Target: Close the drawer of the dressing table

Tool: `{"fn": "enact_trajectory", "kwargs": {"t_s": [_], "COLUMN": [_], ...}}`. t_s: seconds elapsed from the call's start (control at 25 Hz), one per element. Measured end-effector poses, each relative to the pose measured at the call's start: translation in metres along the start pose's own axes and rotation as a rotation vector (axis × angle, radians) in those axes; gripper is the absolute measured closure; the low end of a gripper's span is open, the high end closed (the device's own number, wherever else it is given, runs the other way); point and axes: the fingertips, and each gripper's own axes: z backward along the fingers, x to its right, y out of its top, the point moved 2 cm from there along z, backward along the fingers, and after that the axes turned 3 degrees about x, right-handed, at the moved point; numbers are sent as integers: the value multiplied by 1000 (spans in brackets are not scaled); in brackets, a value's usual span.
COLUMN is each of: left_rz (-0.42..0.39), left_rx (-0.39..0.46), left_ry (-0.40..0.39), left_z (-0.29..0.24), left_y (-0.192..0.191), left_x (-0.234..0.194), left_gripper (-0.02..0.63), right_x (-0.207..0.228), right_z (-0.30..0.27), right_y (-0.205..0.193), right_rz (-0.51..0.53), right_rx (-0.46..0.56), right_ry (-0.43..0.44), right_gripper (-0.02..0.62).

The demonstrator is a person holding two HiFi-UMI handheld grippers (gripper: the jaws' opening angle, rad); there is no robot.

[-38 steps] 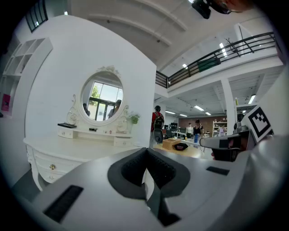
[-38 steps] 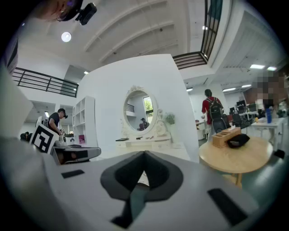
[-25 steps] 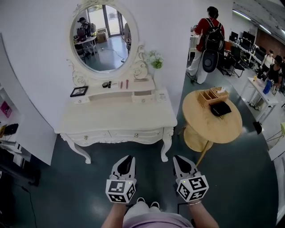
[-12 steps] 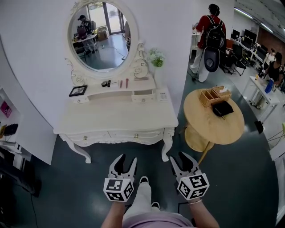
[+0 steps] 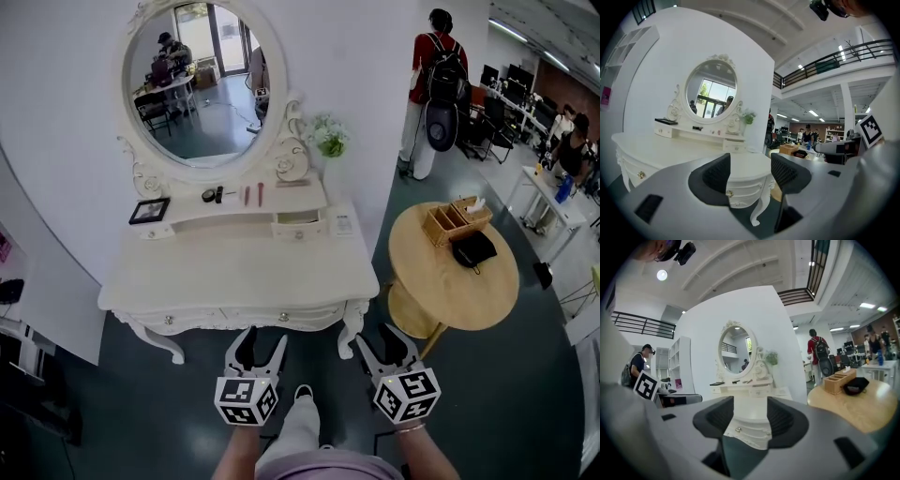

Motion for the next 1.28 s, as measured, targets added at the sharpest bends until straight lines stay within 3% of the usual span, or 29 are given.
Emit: {"fn": "enact_trajectory", "kwargs": {"t_s": [0.6,1.28], "left_rz": [-16,-26], "left_rx": [0,-38], "left_ry": [-49,-58], "left_z": [-124,-188], "left_y": [40,38], "left_x": [-79,-119], "left_gripper": [339,341], "right_x": [18,39], "right_z": [-147,-215], "right_y": [35,32], "right_rz": [47,79], "right_rx": [-1,-38], "right_ry": [-39,-73], "right_gripper": [373,373]}}
